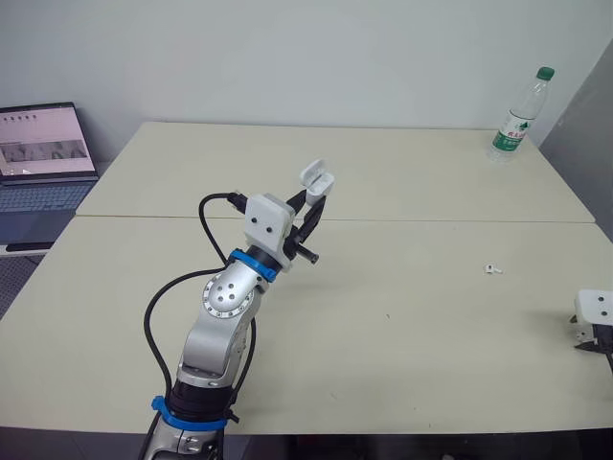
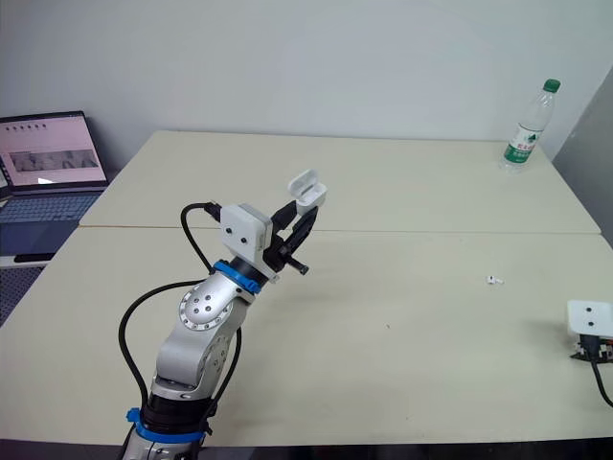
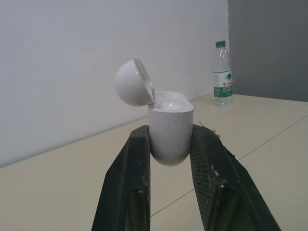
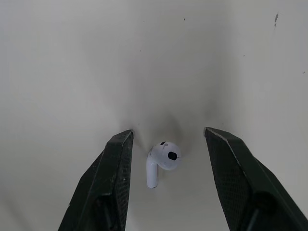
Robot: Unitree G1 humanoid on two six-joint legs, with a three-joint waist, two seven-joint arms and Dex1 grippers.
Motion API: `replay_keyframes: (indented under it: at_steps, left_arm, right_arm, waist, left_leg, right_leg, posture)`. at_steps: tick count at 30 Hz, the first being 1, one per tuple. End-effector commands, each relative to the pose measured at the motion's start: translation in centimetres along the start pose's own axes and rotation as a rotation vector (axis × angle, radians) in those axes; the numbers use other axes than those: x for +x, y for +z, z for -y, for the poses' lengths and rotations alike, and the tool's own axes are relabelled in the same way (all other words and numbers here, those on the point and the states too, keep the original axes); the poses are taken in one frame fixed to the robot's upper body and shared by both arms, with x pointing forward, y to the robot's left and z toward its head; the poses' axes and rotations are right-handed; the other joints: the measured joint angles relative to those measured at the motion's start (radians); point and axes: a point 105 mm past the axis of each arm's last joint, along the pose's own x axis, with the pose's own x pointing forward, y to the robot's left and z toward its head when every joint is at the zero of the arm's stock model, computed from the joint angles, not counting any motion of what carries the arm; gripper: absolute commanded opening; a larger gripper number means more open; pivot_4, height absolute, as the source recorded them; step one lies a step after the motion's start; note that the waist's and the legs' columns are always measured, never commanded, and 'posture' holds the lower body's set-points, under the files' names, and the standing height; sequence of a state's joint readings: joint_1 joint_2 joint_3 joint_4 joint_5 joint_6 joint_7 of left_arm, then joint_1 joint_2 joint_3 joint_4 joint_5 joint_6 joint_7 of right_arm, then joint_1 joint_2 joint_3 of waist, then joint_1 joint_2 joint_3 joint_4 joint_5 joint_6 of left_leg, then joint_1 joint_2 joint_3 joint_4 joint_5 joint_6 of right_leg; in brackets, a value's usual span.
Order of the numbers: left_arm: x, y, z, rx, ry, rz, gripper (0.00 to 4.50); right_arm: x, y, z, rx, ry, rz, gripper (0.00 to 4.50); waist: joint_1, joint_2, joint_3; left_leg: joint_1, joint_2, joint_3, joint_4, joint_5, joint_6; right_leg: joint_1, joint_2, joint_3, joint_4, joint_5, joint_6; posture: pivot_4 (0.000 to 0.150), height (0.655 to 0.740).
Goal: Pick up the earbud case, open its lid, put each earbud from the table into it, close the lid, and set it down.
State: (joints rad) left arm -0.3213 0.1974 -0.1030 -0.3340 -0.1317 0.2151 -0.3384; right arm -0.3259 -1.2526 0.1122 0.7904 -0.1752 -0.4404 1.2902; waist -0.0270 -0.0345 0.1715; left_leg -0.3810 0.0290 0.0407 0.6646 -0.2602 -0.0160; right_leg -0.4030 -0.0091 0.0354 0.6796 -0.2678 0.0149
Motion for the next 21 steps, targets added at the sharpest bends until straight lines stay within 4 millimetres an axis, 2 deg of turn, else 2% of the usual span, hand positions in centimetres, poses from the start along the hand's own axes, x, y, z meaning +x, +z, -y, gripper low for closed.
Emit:
replay_keyframes:
  at_steps: [1, 8, 21]
  left_arm:
    - [0.12, 1.12, 0.08, 0.008, 0.000, 0.045, 0.79]
    - [0.02, 1.08, 0.08, 0.005, 0.005, 0.043, 0.79]
    - [-0.13, 1.05, 0.12, 0.006, 0.009, 0.038, 0.79]
  right_arm:
    - [-0.62, -1.31, -0.68, 0.070, 0.048, -0.055, 2.41]
    - [-0.34, -1.25, -0.73, 0.282, 0.064, -0.028, 2.41]
    - [0.27, -0.34, -0.34, 0.296, 0.050, 0.002, 2.41]
  waist:
    - [0.000, 0.000, 0.000]
    - [0.001, 0.000, 0.000]
    - [0.000, 0.000, 0.000]
  left_leg:
    - [0.000, 0.000, 0.000, 0.000, 0.000, 0.000]
    - [0.000, 0.000, 0.000, 0.000, 0.000, 0.000]
    - [0.000, 0.000, 0.000, 0.000, 0.000, 0.000]
  right_leg:
    - [0.000, 0.000, 0.000, 0.000, 0.000, 0.000]
    - [0.000, 0.000, 0.000, 0.000, 0.000, 0.000]
    - [0.000, 0.000, 0.000, 0.000, 0.000, 0.000]
  posture:
    - [0.150, 0.7400]
    - [0.150, 0.7400]
    - [0.150, 0.7400]
